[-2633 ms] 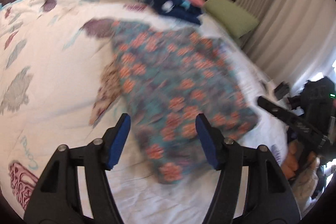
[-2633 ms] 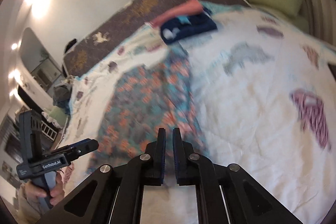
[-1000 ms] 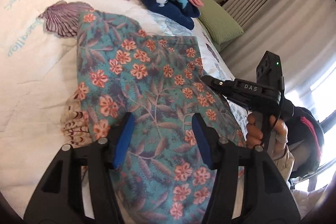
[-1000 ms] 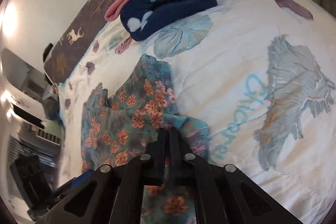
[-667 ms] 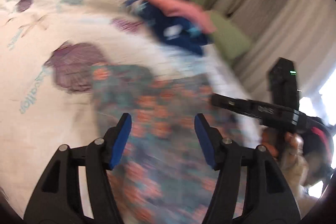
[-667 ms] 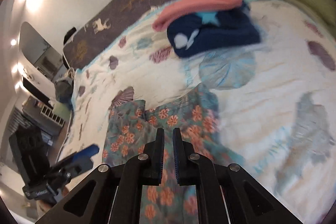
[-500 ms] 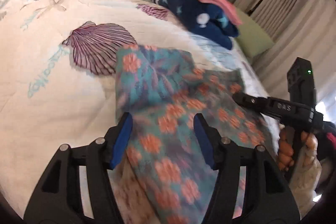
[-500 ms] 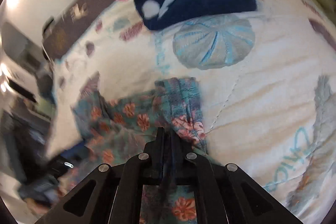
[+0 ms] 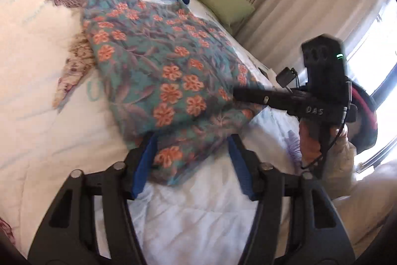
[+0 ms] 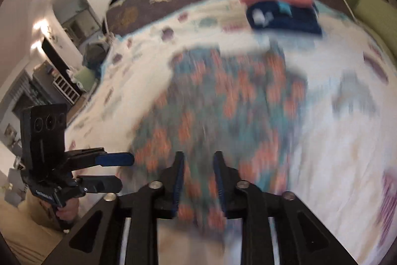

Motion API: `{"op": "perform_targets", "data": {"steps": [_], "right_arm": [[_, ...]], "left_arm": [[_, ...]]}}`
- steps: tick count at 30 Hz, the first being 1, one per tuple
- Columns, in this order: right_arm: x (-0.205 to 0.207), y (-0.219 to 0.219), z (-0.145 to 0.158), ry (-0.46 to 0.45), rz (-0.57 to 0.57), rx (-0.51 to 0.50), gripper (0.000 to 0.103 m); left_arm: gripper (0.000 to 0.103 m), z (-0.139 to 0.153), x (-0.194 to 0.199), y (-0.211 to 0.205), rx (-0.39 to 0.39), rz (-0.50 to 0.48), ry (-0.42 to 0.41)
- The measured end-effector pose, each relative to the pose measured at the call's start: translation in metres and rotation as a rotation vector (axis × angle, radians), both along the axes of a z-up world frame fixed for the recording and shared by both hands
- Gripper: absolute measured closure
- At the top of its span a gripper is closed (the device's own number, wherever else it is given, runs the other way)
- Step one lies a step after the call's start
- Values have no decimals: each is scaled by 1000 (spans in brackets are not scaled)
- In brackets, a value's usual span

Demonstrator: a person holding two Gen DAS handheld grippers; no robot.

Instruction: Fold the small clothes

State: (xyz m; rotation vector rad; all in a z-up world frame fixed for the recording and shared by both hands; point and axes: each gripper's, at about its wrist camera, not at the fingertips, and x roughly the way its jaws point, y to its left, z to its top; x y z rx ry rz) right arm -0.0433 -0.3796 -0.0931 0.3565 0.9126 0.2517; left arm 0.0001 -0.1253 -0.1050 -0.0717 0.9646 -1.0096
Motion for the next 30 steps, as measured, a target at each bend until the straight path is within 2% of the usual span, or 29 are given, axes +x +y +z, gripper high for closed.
{"op": "perform_targets", "data": {"steps": [1,3,6,7,9,12,15,17,19,22,25,27,30], "right_arm": [[-7,-5,-12,7,-31,60,75],[-17,-10,-10,2,-70,97,76],[-28,-11,0,2,-112,56,74],[-29,-13,3,4,-123,42,74],[-37,-20,7,2,-150,35,71],[-42,-33,5,10,-189,72,69],[-42,-30,-5,46,-204,80,69],[-43,-25,-5,41,-202,47,69],[-46,-22,0,26,-198,28,69],[-50,-37,7,-6,-202,77,62],[-43,-60,9,-16,-232,127,50],[-33,-75,8,-11,-252,135,37],[-14,-92,6,-16,-265,160,37]], "left_arm": [[47,1,0,4,2,12,11],[46,7,0,10,7,35,39],[46,16,-12,18,73,38,22],[46,19,-17,21,72,30,18],[46,22,-29,28,20,9,25],[44,23,-30,26,-31,27,34],[44,13,-23,21,-65,47,94],[44,0,-20,13,6,49,130],[44,3,-23,11,26,33,110],[44,20,-23,14,34,21,85],[35,36,-11,23,22,71,40],[35,38,4,28,11,114,48],[35,30,33,29,26,184,102]]}}
